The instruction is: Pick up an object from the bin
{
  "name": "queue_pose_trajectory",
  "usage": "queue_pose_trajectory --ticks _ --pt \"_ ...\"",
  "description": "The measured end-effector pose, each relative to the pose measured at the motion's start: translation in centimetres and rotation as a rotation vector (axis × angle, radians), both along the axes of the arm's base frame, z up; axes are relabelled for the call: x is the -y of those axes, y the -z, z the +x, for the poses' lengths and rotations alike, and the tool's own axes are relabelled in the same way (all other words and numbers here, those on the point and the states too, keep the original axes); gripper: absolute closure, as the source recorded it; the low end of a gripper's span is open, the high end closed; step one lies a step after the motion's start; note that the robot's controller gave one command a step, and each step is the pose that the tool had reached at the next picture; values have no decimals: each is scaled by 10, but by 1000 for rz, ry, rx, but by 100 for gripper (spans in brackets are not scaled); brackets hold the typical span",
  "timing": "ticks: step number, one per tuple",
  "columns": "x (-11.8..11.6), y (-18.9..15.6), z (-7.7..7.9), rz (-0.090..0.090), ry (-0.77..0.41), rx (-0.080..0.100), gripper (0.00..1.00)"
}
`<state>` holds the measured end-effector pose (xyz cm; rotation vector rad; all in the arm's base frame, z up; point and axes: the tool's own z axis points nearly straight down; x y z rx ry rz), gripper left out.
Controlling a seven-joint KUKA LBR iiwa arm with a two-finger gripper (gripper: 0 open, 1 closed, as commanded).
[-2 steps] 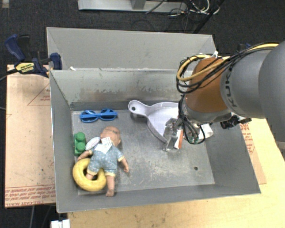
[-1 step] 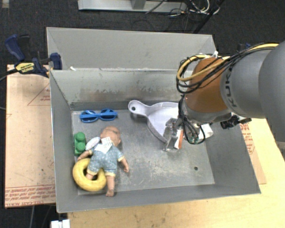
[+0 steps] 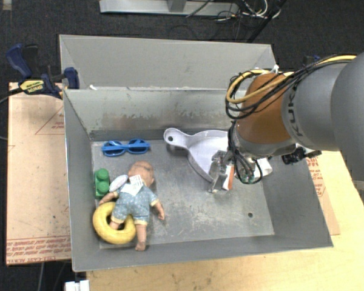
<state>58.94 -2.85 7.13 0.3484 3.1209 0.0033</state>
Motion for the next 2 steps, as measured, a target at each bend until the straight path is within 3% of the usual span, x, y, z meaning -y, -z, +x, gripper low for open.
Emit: queue_pose_trajectory --ticks 2 --pt "0 -16 -1 0 -1 -4 100"
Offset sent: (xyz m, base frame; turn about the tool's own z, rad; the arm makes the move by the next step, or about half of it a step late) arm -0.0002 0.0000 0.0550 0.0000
